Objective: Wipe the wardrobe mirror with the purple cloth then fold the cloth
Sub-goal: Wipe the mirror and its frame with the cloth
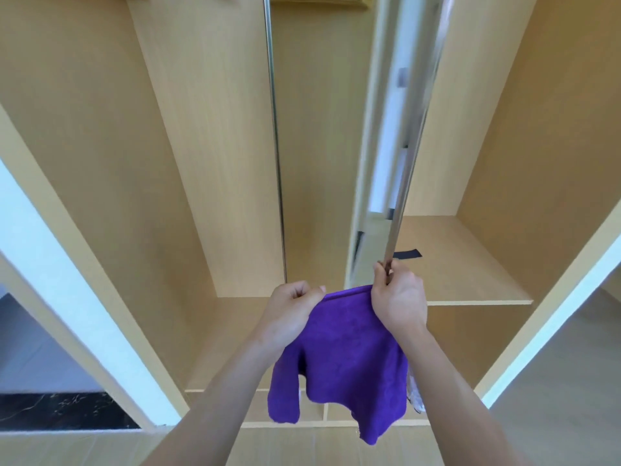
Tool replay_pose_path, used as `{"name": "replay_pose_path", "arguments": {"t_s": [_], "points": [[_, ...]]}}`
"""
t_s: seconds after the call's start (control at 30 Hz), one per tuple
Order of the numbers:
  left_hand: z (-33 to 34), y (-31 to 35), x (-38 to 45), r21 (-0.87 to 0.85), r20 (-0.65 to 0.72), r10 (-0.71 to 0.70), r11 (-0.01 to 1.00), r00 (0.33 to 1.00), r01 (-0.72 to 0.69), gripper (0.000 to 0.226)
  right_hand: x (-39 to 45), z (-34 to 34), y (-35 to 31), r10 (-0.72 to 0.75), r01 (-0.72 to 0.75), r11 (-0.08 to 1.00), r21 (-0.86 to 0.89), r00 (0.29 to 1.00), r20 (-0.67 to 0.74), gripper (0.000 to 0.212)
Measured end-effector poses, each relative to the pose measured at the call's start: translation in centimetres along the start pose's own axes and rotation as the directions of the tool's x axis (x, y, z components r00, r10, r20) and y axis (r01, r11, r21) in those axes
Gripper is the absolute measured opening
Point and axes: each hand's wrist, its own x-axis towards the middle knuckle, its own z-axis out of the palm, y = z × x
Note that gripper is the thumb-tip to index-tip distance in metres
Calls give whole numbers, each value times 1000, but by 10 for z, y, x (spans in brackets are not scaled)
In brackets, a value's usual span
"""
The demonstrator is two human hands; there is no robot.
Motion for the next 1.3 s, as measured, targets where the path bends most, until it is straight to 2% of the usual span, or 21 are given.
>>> {"name": "replay_pose_path", "arguments": {"t_s": [0.13,0.27,0.47,0.63,0.9,1.13,1.3], "points": [[20,0,-3,-9,-1,3,1000,1000,-3,44,22,-8,15,10,-11,999,40,1000,24,24],[29,-1,-1,-82,3,-47,996,999,47,29,36,-9,25,11,-13,999,52,999,41,25],[45,-3,2,-73,-31,-81,994,996,79,17,64,-11,39,13,-16,995,94,999,33,31],[68,-6,6,-43,-21,-63,997,998,62,17,91,-15,51,-26,18,997,80,995,95,24],[104,-10,23,-14,-100,-71,997,992,69,16,131,-12,58,-49,37,997,68,980,192,27],[118,-3,41,-15,-131,-66,998,989,64,17,160,-5,60,-46,31,998,63,964,261,18],[121,-8,51,-20,-140,-76,997,987,74,18,167,-1,61,-44,30,998,56,962,268,20]]}}
